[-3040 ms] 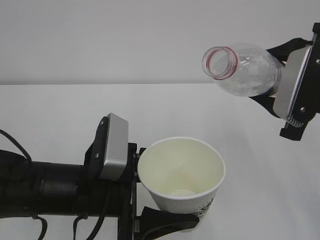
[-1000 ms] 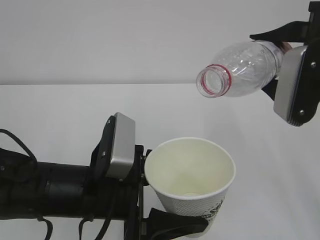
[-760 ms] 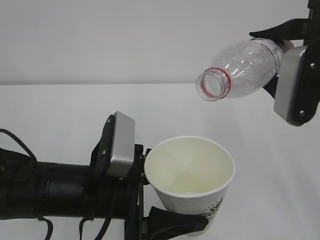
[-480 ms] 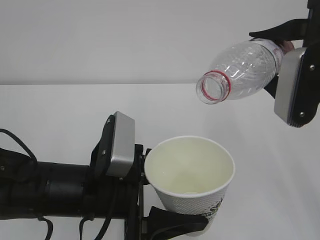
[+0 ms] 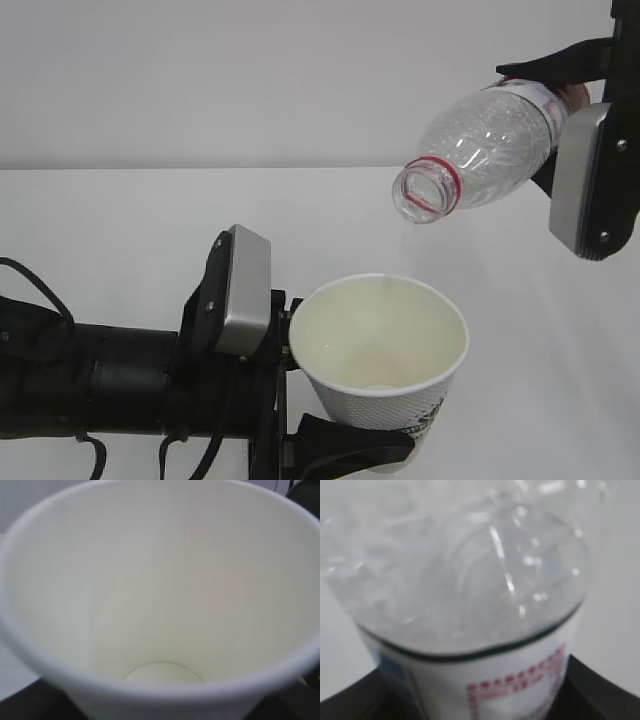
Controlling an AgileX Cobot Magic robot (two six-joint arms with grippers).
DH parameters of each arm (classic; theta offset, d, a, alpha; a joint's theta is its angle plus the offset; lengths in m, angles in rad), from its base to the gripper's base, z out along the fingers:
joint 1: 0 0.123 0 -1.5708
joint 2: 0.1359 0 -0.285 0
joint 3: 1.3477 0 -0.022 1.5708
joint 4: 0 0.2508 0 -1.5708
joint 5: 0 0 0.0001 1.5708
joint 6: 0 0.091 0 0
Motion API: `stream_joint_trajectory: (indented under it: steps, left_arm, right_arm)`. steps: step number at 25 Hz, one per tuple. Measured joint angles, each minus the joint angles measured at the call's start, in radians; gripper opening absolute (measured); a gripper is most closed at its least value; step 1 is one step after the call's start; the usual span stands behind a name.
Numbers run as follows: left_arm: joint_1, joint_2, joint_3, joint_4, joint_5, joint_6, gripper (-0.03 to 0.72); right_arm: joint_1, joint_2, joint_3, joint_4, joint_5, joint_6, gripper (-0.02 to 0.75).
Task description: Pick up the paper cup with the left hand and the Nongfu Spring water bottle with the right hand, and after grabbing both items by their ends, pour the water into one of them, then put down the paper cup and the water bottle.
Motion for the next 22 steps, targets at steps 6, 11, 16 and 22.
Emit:
stream_joint_trajectory:
  steps: [6, 11, 16, 22]
  left_arm:
    - [0.000, 0.000, 0.000, 0.000, 0.000, 0.000, 0.545]
    - [0.000, 0.000, 0.000, -0.002, 0.000, 0.000, 0.545]
    - [0.000, 0.000, 0.000, -0.002, 0.000, 0.000, 0.545]
    - [0.000, 0.000, 0.000, -0.002, 0.002, 0.000, 0.545]
  right_arm:
    - [0.000, 0.000, 0.000, 0.000, 0.000, -0.011, 0.485]
    - [0.000, 0.000, 0.000, 0.000, 0.000, -0.020, 0.485]
    - [0.000, 0.000, 0.000, 0.000, 0.000, -0.022, 0.485]
    - [0.000, 0.000, 0.000, 0.000, 0.000, -0.022, 0.485]
